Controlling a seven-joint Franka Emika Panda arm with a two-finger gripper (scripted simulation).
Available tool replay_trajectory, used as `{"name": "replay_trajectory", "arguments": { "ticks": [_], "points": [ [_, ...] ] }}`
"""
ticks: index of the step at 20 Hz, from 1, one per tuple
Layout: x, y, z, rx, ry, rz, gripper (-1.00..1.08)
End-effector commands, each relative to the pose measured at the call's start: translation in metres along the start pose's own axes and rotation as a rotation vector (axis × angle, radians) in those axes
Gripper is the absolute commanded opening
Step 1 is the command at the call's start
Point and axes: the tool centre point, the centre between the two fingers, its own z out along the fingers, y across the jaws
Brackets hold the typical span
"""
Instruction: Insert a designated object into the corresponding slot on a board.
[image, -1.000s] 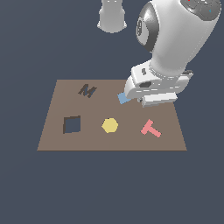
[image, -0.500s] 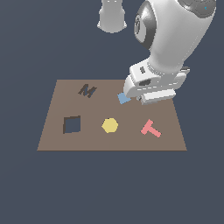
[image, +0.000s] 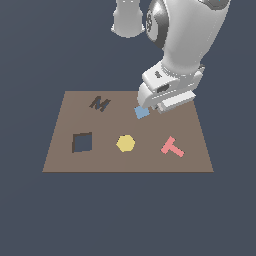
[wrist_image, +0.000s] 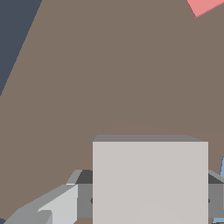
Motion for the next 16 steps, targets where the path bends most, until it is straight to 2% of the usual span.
{"name": "replay_trajectory", "arguments": {
  "ticks": [1, 16],
  "points": [
    [-0.011, 0.002, 0.0, 0.0, 0.001, -0.071, -1.0],
    [-0.079, 0.038, -0.002, 0.0, 0.001, -0.577, -1.0]
  ]
}}
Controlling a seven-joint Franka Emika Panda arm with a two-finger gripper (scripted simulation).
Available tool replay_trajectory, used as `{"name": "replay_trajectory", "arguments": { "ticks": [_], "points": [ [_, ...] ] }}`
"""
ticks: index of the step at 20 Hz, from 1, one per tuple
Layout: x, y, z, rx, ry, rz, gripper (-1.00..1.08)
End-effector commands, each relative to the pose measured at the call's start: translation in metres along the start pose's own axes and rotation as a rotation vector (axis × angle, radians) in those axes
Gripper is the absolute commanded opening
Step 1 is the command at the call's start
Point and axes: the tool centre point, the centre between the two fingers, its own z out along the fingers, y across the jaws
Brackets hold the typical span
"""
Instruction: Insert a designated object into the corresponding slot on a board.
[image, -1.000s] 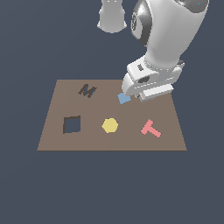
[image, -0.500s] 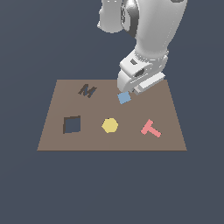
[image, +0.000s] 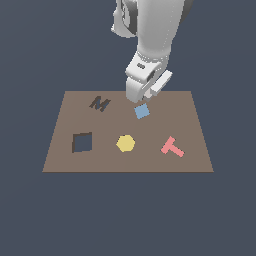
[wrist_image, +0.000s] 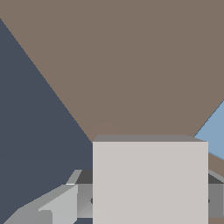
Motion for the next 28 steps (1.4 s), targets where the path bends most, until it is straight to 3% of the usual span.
{"name": "replay_trajectory", "arguments": {
  "ticks": [1, 14, 28],
  "points": [
    [-0.013, 0.002, 0.0, -0.001, 0.001, -0.084, -1.0],
    [-0.069, 0.03, -0.001, -0.001, 0.0, -0.485, -1.0],
    [-0.112, 0.081, -0.003, -0.002, 0.0, -0.901, -1.0]
  ]
}}
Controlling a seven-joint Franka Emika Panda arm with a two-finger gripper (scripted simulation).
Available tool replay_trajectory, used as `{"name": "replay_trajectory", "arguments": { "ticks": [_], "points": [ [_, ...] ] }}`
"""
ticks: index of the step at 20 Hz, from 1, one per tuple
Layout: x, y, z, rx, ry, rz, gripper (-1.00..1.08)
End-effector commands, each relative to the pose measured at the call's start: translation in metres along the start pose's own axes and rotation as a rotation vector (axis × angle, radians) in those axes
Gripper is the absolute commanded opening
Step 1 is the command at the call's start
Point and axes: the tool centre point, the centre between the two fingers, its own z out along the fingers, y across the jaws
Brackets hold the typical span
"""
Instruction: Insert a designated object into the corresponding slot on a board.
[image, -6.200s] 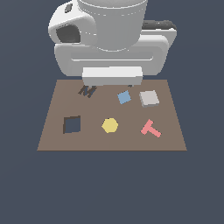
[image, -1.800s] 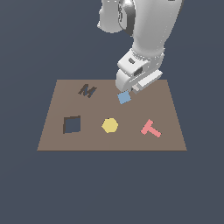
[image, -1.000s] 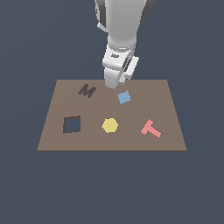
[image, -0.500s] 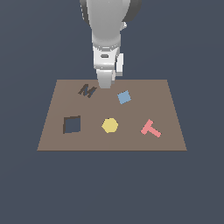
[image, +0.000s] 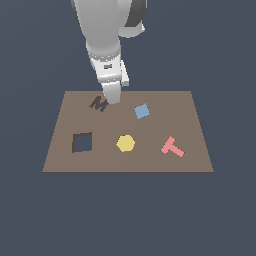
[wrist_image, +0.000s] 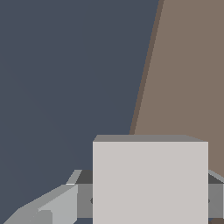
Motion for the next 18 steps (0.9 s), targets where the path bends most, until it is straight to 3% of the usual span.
{"name": "replay_trajectory", "arguments": {
  "ticks": [1, 18],
  "points": [
    [-0.012, 0.003, 0.0, -0.001, 0.0, -0.078, -1.0],
    [-0.088, 0.048, -0.002, -0.002, -0.001, -0.623, -1.0]
  ]
}}
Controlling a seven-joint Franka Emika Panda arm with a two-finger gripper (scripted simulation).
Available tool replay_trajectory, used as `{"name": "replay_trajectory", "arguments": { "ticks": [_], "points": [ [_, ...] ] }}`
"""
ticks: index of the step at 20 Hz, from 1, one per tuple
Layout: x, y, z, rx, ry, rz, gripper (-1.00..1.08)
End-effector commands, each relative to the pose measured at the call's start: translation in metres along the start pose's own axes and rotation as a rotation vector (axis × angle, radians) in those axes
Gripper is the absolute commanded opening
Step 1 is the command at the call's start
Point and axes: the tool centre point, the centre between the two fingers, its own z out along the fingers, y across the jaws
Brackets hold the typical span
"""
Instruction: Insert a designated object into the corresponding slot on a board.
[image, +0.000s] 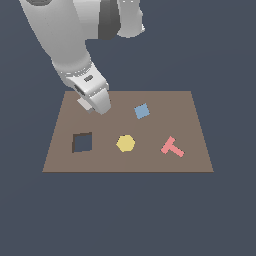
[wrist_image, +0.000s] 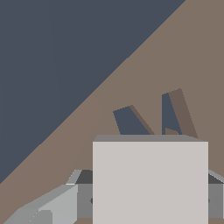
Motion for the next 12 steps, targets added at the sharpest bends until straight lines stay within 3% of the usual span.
{"name": "replay_trajectory", "arguments": {
  "ticks": [1, 12],
  "points": [
    [-0.014, 0.003, -0.001, 0.0, -0.001, -0.087, -1.0],
    [-0.069, 0.034, -0.001, 0.0, 0.0, -0.474, -1.0]
  ]
}}
